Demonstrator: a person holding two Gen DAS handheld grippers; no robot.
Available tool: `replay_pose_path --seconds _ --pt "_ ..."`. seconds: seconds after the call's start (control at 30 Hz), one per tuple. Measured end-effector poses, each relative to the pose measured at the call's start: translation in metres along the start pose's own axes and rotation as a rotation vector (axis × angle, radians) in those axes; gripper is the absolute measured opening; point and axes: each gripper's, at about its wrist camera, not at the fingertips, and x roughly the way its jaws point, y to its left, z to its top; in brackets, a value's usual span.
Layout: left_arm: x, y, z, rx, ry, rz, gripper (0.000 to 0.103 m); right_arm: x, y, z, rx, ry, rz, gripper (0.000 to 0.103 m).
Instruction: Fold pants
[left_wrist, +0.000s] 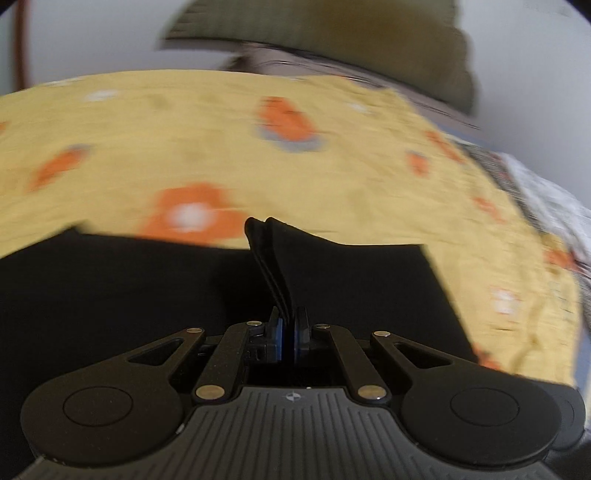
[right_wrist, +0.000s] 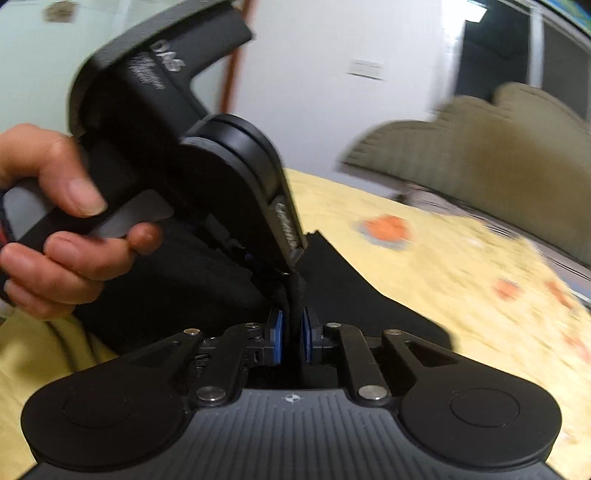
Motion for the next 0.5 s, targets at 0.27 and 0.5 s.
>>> replay_pose_path --seconds 0.27,0.5 --pt "0.002 0.051 -0.011 -0.058 0.060 0.113 0.029 0.044 0.054 0.004 -0.076 0.117 0.127 0.014" --pt "-0.023 0.068 -0.007 -0.119 -0.021 0.197 0.049 0.003 0.007 0.008 0.061 0.097 0.108 0.014"
